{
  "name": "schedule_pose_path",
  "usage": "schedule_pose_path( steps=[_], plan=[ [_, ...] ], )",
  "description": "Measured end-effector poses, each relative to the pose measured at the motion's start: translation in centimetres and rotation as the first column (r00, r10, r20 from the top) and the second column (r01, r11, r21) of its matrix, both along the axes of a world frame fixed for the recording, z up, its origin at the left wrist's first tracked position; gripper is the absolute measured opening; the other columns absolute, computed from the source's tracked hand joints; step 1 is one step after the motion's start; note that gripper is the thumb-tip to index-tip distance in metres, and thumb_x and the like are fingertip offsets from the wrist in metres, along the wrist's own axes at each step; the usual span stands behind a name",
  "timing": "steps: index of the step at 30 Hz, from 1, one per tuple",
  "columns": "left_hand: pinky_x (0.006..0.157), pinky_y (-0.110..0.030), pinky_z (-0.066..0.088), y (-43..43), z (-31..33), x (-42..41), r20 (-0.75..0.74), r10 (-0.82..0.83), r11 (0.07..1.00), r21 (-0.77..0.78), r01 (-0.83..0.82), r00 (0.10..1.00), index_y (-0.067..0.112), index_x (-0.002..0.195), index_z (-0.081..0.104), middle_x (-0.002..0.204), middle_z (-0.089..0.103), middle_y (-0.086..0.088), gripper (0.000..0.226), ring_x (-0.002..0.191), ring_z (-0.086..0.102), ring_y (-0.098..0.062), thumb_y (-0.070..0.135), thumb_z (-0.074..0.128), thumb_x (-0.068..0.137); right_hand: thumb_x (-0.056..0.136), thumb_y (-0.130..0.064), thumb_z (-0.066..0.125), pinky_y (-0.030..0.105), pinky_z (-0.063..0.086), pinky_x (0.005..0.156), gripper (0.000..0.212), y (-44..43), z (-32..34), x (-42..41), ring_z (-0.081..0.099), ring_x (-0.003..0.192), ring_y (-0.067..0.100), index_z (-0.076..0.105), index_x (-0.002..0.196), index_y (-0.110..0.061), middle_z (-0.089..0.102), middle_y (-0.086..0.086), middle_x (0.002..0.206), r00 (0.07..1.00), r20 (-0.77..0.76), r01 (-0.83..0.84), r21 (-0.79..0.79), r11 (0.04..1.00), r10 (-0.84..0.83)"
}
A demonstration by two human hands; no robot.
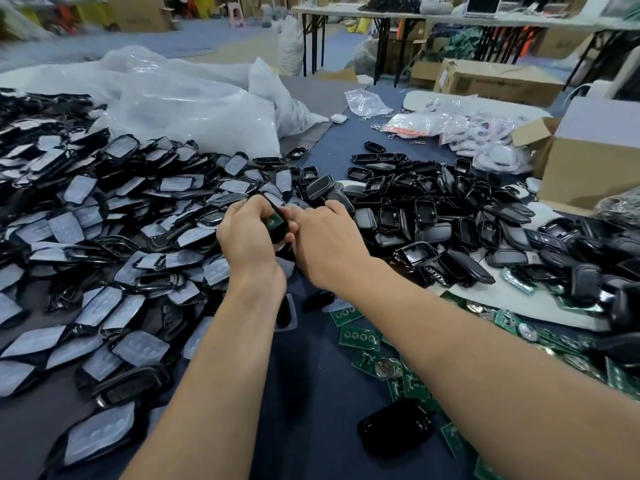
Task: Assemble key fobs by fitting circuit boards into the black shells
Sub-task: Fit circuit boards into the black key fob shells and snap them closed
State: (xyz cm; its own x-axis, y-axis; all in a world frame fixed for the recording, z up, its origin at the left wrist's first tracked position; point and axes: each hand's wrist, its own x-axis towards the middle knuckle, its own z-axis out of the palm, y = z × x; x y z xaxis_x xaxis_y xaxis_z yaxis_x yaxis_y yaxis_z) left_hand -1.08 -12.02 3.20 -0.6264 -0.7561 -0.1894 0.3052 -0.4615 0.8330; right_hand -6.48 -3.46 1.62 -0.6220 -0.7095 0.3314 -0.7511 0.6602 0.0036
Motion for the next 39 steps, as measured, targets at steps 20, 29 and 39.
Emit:
schedule_pose_path(
  steps=[20,29,39],
  plan=[
    [0.054,-0.031,0.060,8.3,-0.8,0.7,0.273,-0.710,0.578,-0.301,0.758,0.649,0.011,0.102,0.070,0.086,0.074,-0.021,0.032,0.063,0.070,-0.029,-0.011,0.052,0.086,0.105,-0.007,0.052,0.015,0.044,0.061,0.027,16.3,1.0,6.0,0.050,0.058,-0.005,0.072,0.087,-0.011,0.065,-0.014,0.068,0.566,0.744,0.670,-0.666,0.328,0.356],
    [0.069,-0.034,0.058,8.6,-1.1,1.1,0.273,-0.791,0.483,-0.273,0.832,0.548,0.014,0.110,0.077,0.115,0.076,-0.016,0.035,0.092,0.072,-0.027,0.001,0.049,0.094,0.101,-0.020,0.055,0.031,0.033,0.060,0.035,17.6,0.0,4.8,0.036,0.053,0.005,0.059,0.067,-0.023,0.042,-0.016,0.054,0.635,0.758,0.632,-0.620,0.464,0.148],
    [0.079,-0.029,0.060,8.4,-1.3,0.7,0.370,-0.750,0.455,-0.313,0.834,0.548,0.016,0.119,0.070,0.108,0.074,-0.009,0.045,0.091,0.069,-0.022,-0.017,0.062,0.089,0.095,-0.026,0.063,0.030,0.041,0.062,0.010,17.3,-0.6,4.8,0.050,0.058,0.003,0.070,0.090,-0.032,0.060,-0.017,0.065,0.690,0.711,0.604,-0.670,0.432,0.137]
  ],
)
